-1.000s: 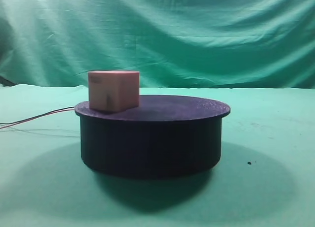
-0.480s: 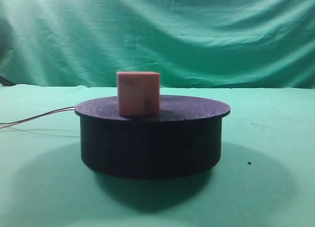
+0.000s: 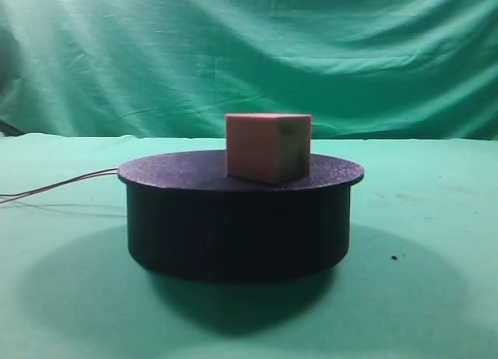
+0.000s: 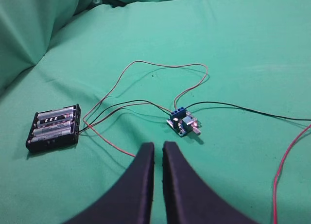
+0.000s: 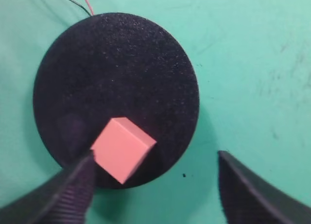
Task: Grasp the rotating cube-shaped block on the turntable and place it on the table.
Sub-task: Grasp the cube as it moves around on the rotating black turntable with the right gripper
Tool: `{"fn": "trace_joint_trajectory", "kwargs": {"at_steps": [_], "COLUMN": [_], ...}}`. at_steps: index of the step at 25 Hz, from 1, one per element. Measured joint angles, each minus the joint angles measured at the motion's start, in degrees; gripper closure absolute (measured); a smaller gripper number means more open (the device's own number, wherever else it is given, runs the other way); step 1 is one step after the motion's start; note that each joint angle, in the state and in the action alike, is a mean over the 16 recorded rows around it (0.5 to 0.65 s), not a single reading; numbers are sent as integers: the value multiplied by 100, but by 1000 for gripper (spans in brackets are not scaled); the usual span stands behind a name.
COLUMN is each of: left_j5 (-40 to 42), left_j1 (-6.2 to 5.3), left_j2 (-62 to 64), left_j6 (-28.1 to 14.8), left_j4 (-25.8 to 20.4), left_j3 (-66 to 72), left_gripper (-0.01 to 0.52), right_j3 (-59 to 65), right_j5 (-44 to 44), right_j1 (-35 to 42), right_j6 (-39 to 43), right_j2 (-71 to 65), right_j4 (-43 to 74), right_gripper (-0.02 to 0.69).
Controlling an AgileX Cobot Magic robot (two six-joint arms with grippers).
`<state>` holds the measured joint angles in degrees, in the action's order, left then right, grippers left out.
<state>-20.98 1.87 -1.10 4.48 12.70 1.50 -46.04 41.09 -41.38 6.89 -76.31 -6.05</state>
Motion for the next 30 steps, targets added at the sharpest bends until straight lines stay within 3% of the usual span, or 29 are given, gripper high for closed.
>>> {"fn": "trace_joint_trajectory", "kwargs": {"at_steps": [6, 9, 11, 16, 23, 30], "left_j5": [0, 0, 0, 0, 0, 0], "left_j1": [0, 0, 0, 0, 0, 0], "left_j2": [0, 0, 0, 0, 0, 0], "left_j6": [0, 0, 0, 0, 0, 0], "left_j4": [0, 0, 0, 0, 0, 0], "left_j3": [0, 0, 0, 0, 0, 0], "left_gripper": [514, 514, 514, 514, 514, 514], "right_j3": [-399, -473, -495, -603, -866, -641], "right_j5": [-165, -339, -458, -654, -352, 98], "right_j1": [-89, -90, -90, -90, -30, 235], "right_j6": [-133, -364, -507, -659, -179, 527], "right_j2": [-698, -950, -1103, -1371, -1248, -899], "right_j4": [-305, -417, -425, -229, 462, 970], "right_gripper": [148, 105, 123, 244, 399, 429]}}
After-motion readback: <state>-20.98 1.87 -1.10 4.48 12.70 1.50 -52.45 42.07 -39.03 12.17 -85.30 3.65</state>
